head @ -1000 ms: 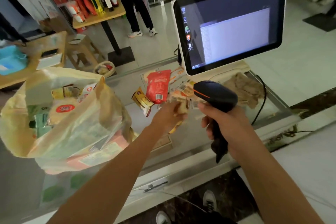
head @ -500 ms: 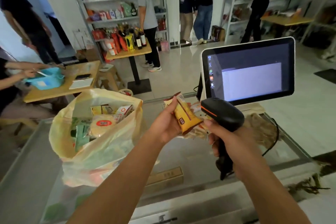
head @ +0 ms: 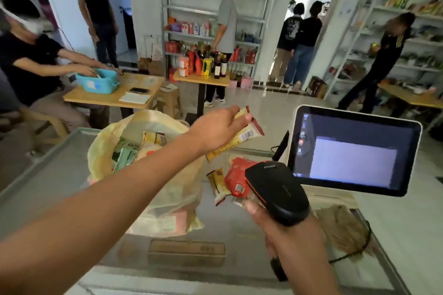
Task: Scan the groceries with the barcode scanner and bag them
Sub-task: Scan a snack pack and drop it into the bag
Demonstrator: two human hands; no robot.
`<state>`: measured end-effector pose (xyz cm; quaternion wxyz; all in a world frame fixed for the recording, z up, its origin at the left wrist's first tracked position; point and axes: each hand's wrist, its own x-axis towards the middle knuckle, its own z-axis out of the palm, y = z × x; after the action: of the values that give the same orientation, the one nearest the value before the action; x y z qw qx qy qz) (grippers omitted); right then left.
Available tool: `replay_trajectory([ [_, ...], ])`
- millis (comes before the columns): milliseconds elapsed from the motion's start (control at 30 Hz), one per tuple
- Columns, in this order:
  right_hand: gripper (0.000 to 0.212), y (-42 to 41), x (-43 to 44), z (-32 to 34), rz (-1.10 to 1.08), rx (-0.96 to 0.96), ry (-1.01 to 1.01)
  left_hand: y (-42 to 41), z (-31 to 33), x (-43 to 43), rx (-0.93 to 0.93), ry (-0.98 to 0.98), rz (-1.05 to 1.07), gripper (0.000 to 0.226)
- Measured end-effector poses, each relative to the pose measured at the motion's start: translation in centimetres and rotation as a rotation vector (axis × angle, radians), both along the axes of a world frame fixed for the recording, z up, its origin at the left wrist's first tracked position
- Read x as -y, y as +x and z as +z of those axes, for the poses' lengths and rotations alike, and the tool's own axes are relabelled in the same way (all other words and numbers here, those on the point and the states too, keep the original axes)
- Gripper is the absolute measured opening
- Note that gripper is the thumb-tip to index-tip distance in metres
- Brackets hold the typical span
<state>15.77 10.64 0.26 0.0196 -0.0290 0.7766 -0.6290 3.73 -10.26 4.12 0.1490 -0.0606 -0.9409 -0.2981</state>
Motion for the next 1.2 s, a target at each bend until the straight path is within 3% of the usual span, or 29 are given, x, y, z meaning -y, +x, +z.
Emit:
replay_trajectory([
  [167,0.033,0.4,2.2,0.3,-0.039,-0.01,0.043,-0.2,1.6,2.1,-0.066,-0.242,-0.024,0.038],
  [433,0.036,0.1,3.5,2.0,-0.008,0.022,-0.007,-0.3,1.4,2.9,-0.066,-0.378,0.031,0.035],
  [600,0.021,0.2,3.1,1.5,0.055,-0.058,0.006,-0.5,1.1,3.0,-0.053,-0.389,0.032,0.033],
  [767,0.043,0.0,3.2,2.6,0.013,0.082,-0.007,-0.8,0.8,2.8,-0.043,-0.408,0.035,0.037],
  [900,0.04,0.3,3.1,2.2,-0.005,0.051,0.096,-0.9,0.5,2.5,-0.054,-0.425,0.033,0.036],
  [1200,0.033,-0.1,2.7,1.5,-0.054,0.084,0.069,-1.1,-0.1,2.6,-0.073,-0.438,0.026,0.037],
])
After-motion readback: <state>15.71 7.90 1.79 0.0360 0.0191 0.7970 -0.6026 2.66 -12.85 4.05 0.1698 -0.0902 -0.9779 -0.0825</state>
